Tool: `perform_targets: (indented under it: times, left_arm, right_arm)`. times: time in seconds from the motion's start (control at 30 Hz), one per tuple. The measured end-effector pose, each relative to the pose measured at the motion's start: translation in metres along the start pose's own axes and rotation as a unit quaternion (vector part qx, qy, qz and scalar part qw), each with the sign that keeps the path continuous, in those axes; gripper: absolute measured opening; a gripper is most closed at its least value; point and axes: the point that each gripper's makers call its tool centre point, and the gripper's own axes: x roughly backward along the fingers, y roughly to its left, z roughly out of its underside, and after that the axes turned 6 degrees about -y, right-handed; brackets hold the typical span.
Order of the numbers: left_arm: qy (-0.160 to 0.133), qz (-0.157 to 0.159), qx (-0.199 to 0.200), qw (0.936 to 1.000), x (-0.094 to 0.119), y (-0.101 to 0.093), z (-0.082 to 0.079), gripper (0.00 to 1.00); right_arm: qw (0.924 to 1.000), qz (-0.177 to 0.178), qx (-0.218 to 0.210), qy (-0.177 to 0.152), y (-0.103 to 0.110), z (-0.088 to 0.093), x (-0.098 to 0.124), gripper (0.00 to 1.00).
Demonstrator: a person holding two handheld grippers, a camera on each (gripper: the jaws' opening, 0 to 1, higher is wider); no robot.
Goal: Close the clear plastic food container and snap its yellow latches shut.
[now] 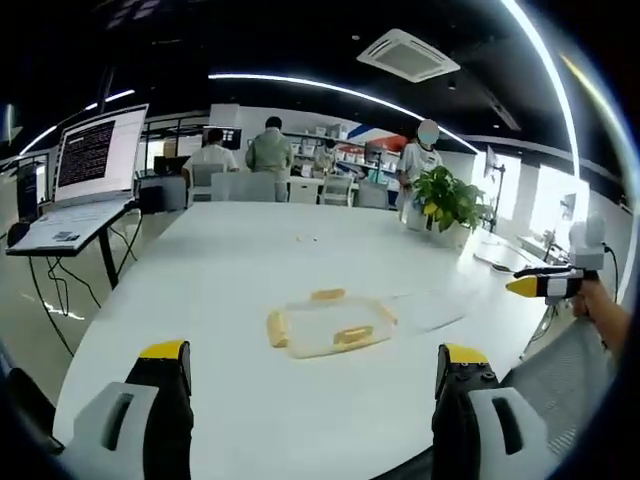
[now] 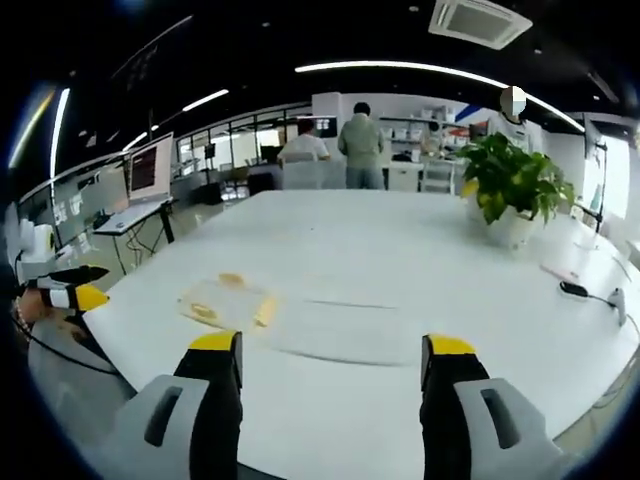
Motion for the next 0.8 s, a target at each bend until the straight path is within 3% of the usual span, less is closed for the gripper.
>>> perform_targets:
  times: [0.8]
  left_arm:
    - [0.008,-0.006,-0.006,0.9999,-0.0036,0.0041,0.0034,0.99]
  right_arm:
    - [0.9999,-0.006,0.001,0.010,0.0010,0.0028,-0.0021,0.69]
